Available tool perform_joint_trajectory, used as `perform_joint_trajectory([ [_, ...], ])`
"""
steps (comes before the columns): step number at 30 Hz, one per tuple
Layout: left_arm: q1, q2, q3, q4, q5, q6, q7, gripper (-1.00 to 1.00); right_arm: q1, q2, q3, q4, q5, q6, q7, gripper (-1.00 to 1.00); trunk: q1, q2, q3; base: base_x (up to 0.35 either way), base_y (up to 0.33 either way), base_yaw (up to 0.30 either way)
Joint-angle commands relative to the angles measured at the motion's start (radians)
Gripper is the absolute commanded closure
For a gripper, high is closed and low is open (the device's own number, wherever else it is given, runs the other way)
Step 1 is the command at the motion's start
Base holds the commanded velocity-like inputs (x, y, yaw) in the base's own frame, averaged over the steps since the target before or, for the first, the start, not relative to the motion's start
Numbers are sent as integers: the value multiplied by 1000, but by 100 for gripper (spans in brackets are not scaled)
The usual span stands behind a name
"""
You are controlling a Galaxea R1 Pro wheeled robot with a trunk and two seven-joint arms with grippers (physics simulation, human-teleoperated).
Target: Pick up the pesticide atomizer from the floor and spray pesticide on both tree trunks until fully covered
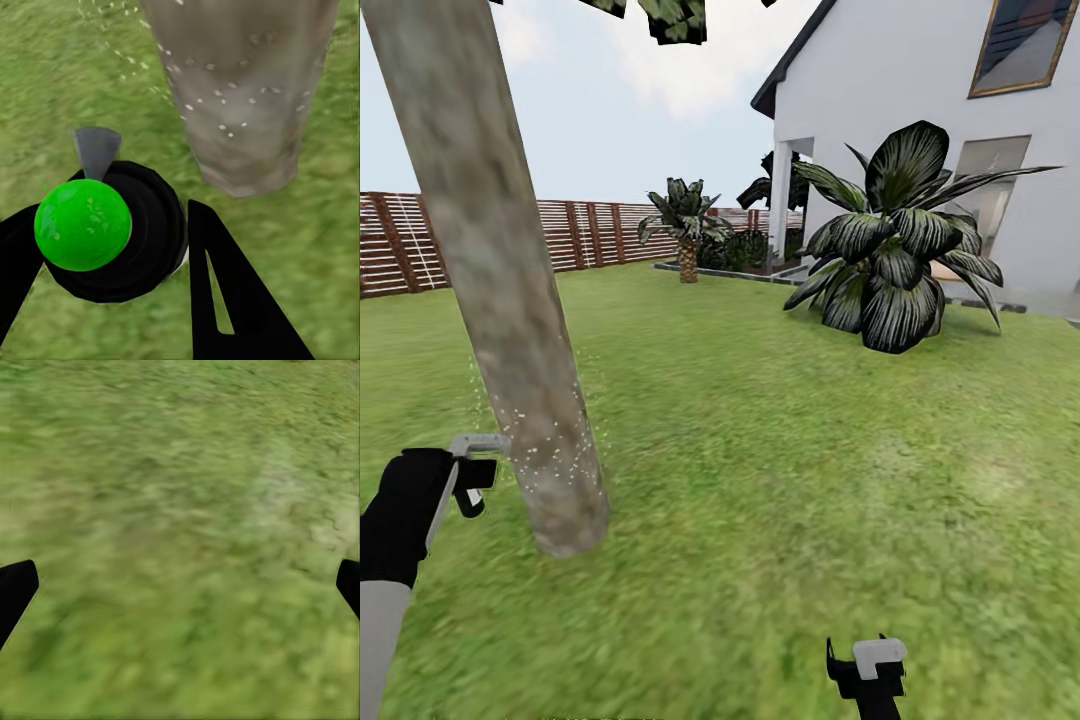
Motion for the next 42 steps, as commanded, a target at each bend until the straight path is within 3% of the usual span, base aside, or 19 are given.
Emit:
perform_joint_trajectory([
  [1, 1, -2, 1, -22, -13, 4, -10, 100, -1, 0, 1, 1, 10, 0, -10, -100, 0, 0, -1, 18, -66, 202],
  [21, 8, -6, 3, -15, -8, 2, -9, 100, -1, -1, -1, 1, 9, 0, -12, -100, 0, 0, -1, 72, -248, 12],
  [28, 9, -33, 2, 109, -13, -11, -9, 100, -1, 0, 0, 1, 9, 0, -11, -100, 0, 0, -1, 177, -210, 0],
  [30, 9, -35, 2, 195, -14, -20, -10, 100, -1, 0, -1, 1, 9, 0, -11, -100, 0, 0, -1, 69, -43, 0],
  [37, 9, -26, 9, 374, -19, -133, -9, 100, -1, -1, -1, 1, 9, 0, -11, -100, 0, 0, -1, 5, -4, 0],
  [42, 9, -23, 11, 417, -19, -188, -2, 100, -1, 0, -1, 1, 9, 0, -11, -100, 0, 0, -1, -222, 89, 0],
])
